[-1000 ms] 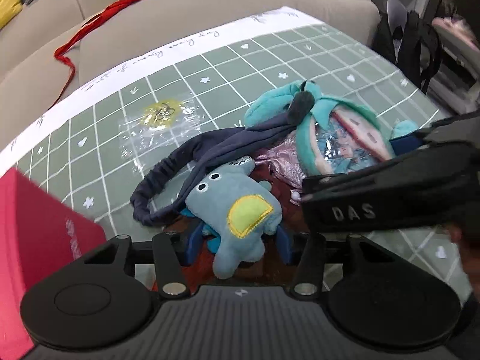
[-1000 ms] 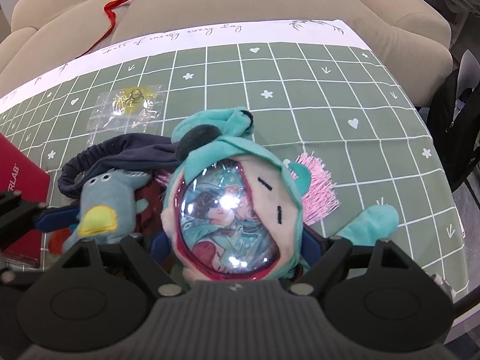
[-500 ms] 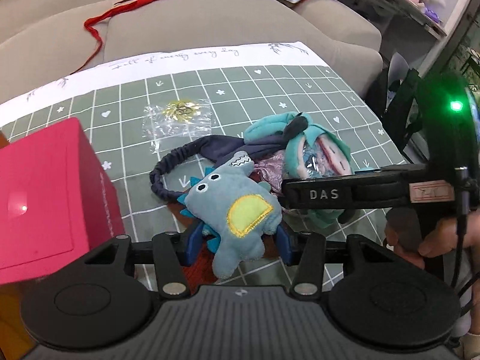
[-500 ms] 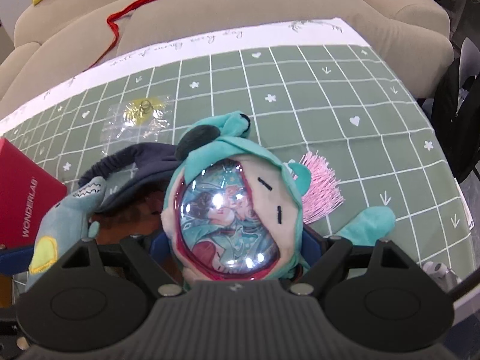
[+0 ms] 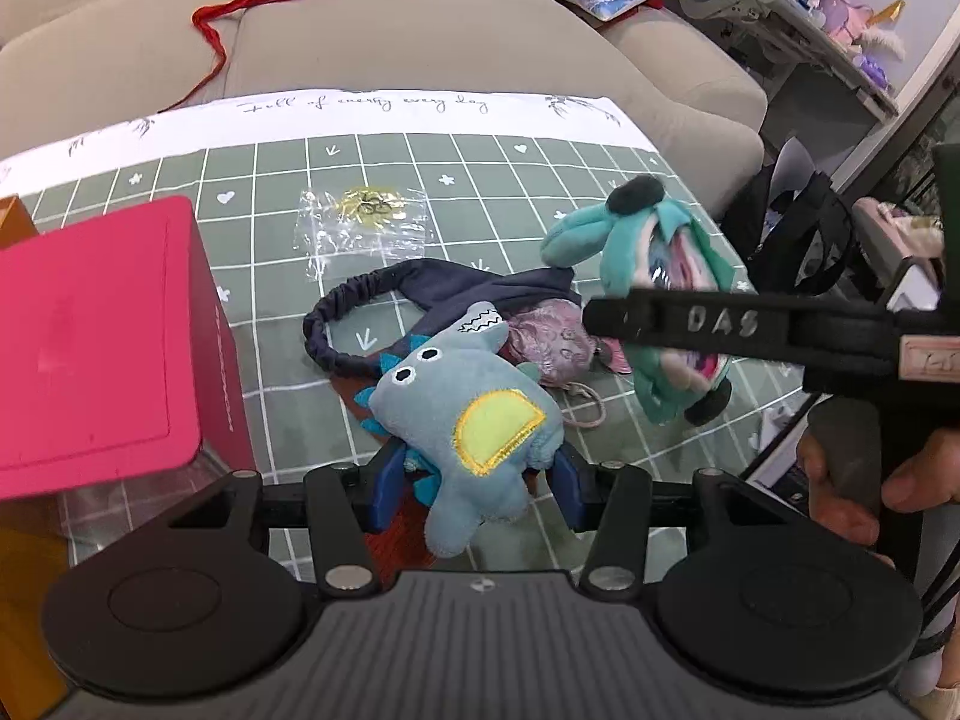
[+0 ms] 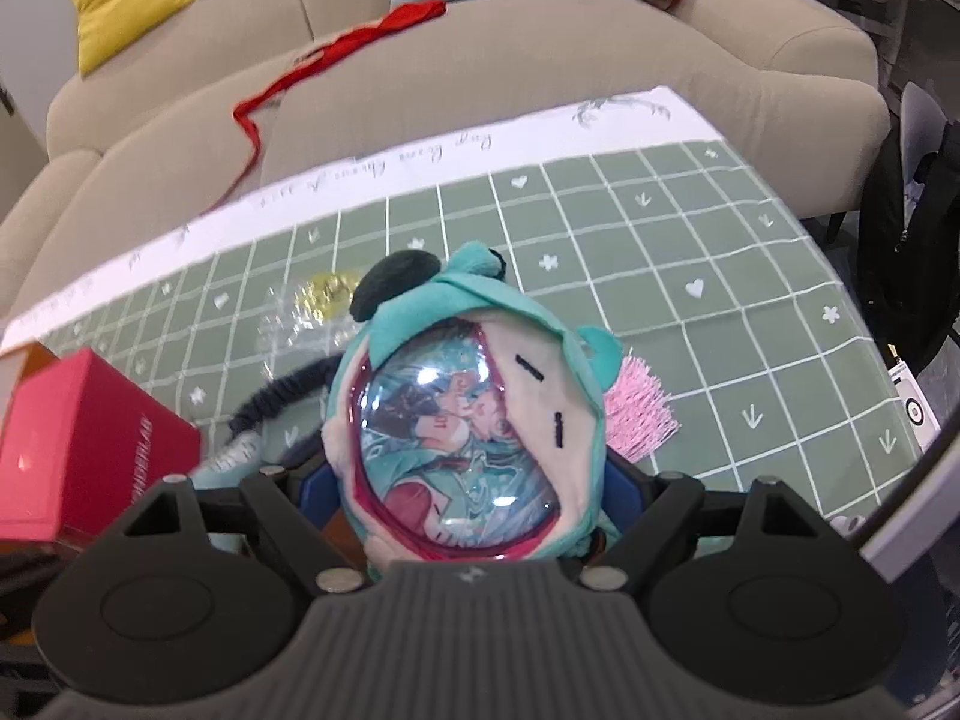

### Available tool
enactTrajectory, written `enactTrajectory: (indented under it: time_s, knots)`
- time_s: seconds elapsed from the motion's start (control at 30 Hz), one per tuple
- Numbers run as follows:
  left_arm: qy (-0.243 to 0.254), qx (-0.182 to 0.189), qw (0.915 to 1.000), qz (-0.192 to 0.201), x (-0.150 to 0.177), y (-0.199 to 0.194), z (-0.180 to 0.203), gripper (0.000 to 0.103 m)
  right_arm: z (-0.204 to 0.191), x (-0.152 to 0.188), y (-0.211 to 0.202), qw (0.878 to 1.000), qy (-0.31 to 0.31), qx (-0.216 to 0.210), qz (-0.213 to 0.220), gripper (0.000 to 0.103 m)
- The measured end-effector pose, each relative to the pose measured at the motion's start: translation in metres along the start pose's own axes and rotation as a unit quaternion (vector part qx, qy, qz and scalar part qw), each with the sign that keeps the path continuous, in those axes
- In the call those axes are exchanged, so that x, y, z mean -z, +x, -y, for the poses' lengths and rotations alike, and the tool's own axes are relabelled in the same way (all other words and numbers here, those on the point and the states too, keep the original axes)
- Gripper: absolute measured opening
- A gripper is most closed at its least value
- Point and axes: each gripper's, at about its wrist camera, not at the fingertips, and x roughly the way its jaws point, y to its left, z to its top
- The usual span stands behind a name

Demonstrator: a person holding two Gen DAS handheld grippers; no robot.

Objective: Organize soft objects
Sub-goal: 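Lift and carry the doll plush and blue plush over the white box with both tools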

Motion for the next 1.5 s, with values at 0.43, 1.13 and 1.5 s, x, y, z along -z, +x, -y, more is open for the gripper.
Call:
enactTrajectory:
  time_s: [0.43,1.13,1.5]
  knots:
    - [-0.042,0.017,0.9989,-0.011,0.008,-0.011,-0.024,0.057,-0.006,0.002,-0.042,0.999,0.029,-0.018,0.029,0.082]
    - [-0.056,0.061,0.9925,0.090,-0.020,-0.105,-0.054,0.057,-0.061,0.008,-0.082,0.997,0.045,-0.045,0.041,0.082]
    - [-0.031,0.022,0.9931,0.111,-0.029,-0.159,-0.101,0.057,-0.155,-0.002,-0.109,0.995,-0.007,-0.061,0.075,0.082]
